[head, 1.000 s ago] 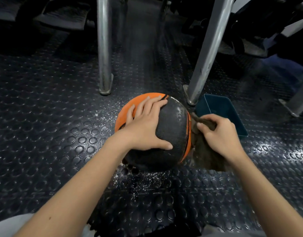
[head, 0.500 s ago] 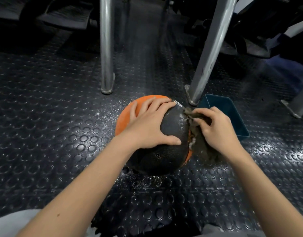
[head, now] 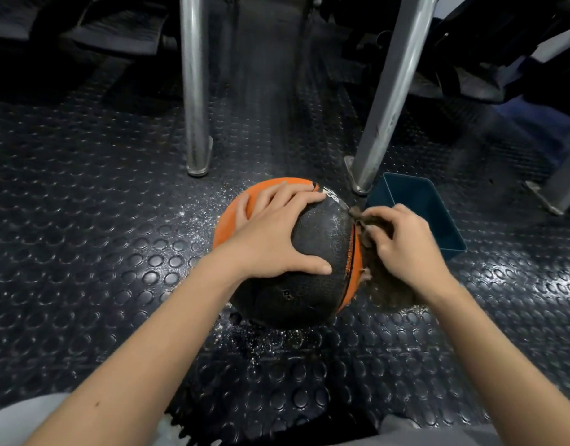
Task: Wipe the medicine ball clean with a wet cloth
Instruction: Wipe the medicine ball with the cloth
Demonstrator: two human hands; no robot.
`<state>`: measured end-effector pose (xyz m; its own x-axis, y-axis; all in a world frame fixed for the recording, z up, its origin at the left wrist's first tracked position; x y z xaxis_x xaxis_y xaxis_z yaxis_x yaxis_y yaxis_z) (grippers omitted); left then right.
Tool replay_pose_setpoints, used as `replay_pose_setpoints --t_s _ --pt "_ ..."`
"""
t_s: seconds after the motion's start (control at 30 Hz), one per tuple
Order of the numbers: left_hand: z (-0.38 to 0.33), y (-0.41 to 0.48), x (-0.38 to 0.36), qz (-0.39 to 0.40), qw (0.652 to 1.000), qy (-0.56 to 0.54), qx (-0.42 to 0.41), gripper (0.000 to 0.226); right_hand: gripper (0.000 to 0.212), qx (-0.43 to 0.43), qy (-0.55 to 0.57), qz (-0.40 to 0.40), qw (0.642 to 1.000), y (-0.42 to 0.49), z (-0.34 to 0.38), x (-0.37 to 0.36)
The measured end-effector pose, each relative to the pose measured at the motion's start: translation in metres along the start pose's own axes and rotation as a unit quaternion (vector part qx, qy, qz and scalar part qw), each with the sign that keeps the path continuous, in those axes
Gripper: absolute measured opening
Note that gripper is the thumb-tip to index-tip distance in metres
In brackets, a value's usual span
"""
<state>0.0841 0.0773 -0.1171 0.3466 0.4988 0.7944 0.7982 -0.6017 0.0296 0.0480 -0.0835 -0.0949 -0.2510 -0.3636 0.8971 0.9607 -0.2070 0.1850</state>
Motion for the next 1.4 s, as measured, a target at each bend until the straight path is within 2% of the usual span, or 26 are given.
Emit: replay_pose_setpoints --t_s 0.07,0.2,0.3,0.37,0.5,0.57,0.67,0.77,0.97,1.07,1.17,1.33,1.4 --pt "-0.002 0.001 -0.001 -0.004 1.000 0.010 -0.001 0.094 0.021 -0.010 0.023 0.001 1.000 -0.002 -0.006 0.000" --pt "0.004 0.000 0.002 -0.010 1.000 0.002 0.011 0.094 0.016 0.112 0.050 -0.023 0.992 -0.022 0.045 0.006" --pt "0.007 -0.001 0.005 -0.014 1.000 -0.013 0.009 0.094 0.019 0.167 0.086 0.015 0.982 -0.036 0.072 -0.003" --pt "0.006 -0.002 0.005 -0.006 1.000 -0.017 0.004 0.094 0.018 0.130 0.084 0.005 0.988 -0.023 0.053 -0.002" --pt "-0.001 0.000 0.001 0.004 1.000 0.003 -0.004 0.094 0.019 -0.010 0.058 0.010 0.998 0.001 0.001 0.001" --pt "-0.002 0.001 0.000 0.000 1.000 0.009 -0.002 0.094 0.015 0.003 0.082 0.011 0.997 -0.005 0.012 -0.001" --pt "0.000 -0.001 0.000 -0.012 1.000 0.006 -0.001 0.094 0.015 0.076 0.125 0.032 0.989 -0.024 0.050 -0.006" --pt "0.001 -0.003 0.002 -0.015 1.000 -0.002 -0.005 0.094 0.016 0.109 0.089 0.041 0.989 -0.026 0.062 -0.008" --pt "-0.010 0.001 -0.005 -0.007 1.000 0.018 -0.010 0.095 0.020 -0.008 0.053 -0.035 0.998 -0.001 0.015 0.004" --pt "-0.009 0.000 -0.004 -0.019 1.000 0.015 -0.005 0.095 0.016 0.045 0.089 -0.028 0.995 -0.022 0.042 0.000" --pt "-0.006 -0.001 -0.003 -0.013 1.000 -0.003 -0.015 0.094 0.015 0.100 0.095 0.016 0.990 -0.035 0.064 -0.008" --pt "-0.007 0.000 -0.005 0.004 1.000 0.004 -0.016 0.095 0.021 -0.013 0.063 -0.040 0.997 -0.007 0.010 0.003" --pt "-0.007 0.001 -0.005 -0.005 1.000 0.003 -0.016 0.096 0.020 0.012 0.065 -0.067 0.996 -0.015 0.019 0.002"
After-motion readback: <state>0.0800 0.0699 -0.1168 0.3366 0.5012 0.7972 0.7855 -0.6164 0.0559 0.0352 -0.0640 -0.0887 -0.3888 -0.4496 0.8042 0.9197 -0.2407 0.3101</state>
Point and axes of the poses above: each hand's wrist, its own y-axis towards the middle knuckle, its own x-axis out of the back of the hand, z = x × y, the point moved 9 cm from there along y, towards the middle knuckle
